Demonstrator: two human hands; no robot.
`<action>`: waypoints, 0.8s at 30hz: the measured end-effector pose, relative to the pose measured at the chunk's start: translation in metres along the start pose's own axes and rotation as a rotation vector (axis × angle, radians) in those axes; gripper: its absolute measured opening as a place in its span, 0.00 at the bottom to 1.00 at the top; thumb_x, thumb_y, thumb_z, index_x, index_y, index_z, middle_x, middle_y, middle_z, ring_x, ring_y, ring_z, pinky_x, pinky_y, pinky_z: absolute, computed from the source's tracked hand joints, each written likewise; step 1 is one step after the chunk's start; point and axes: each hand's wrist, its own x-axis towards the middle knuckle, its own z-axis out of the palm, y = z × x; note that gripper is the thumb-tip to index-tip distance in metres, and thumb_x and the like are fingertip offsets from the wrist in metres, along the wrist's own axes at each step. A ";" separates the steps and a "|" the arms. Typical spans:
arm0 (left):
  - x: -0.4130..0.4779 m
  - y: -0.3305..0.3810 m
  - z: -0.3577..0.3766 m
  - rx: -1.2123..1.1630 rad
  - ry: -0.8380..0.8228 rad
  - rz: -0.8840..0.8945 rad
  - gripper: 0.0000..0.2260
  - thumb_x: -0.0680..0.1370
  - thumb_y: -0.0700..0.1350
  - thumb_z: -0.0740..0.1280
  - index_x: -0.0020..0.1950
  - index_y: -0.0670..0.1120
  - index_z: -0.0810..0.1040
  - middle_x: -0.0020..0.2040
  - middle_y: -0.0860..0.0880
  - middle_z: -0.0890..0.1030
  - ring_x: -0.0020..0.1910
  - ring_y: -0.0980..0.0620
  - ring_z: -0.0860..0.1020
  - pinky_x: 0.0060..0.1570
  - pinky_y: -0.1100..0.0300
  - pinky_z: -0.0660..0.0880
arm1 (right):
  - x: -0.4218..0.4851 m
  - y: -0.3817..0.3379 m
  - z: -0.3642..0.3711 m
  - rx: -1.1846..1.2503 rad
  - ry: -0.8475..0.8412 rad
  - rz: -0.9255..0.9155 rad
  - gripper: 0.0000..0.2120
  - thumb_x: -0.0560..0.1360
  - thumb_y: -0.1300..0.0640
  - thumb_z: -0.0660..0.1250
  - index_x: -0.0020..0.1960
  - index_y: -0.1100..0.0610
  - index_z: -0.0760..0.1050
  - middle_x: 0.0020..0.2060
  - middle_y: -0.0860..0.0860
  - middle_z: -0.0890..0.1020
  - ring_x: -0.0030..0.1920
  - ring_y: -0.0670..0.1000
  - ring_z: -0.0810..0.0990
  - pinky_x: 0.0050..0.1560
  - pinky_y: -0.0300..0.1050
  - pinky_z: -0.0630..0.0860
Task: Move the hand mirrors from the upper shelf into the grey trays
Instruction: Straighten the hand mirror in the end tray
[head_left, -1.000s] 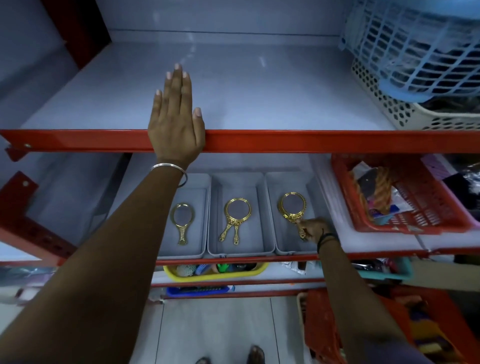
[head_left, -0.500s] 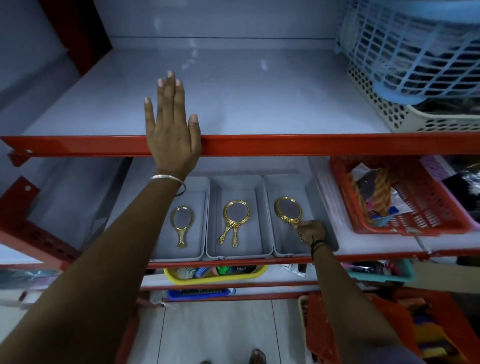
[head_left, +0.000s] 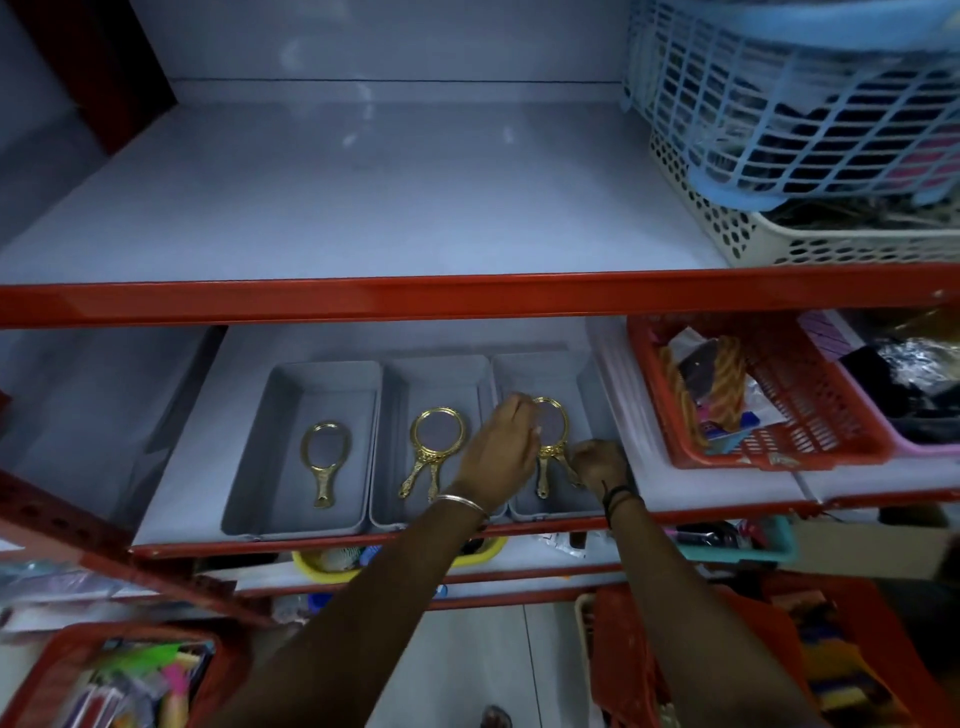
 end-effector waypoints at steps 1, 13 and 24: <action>0.006 0.003 0.013 -0.017 -0.050 -0.085 0.13 0.79 0.38 0.58 0.63 0.38 0.72 0.62 0.41 0.72 0.56 0.42 0.75 0.55 0.51 0.75 | 0.002 0.001 0.000 -0.011 -0.008 -0.010 0.15 0.76 0.55 0.62 0.42 0.63 0.82 0.48 0.60 0.85 0.51 0.56 0.82 0.45 0.39 0.71; 0.034 0.006 0.107 0.087 -0.410 -0.804 0.19 0.80 0.37 0.58 0.71 0.33 0.62 0.68 0.35 0.67 0.66 0.41 0.72 0.62 0.54 0.73 | 0.029 0.023 0.010 -0.141 -0.082 -0.106 0.11 0.73 0.62 0.62 0.44 0.62 0.84 0.47 0.59 0.86 0.51 0.58 0.83 0.49 0.41 0.75; 0.042 -0.001 0.110 -0.205 -0.341 -0.961 0.13 0.76 0.43 0.68 0.57 0.37 0.78 0.57 0.40 0.82 0.56 0.42 0.80 0.52 0.55 0.77 | 0.029 0.027 0.015 0.143 -0.075 -0.029 0.12 0.72 0.68 0.63 0.50 0.64 0.84 0.51 0.60 0.85 0.53 0.59 0.83 0.60 0.50 0.78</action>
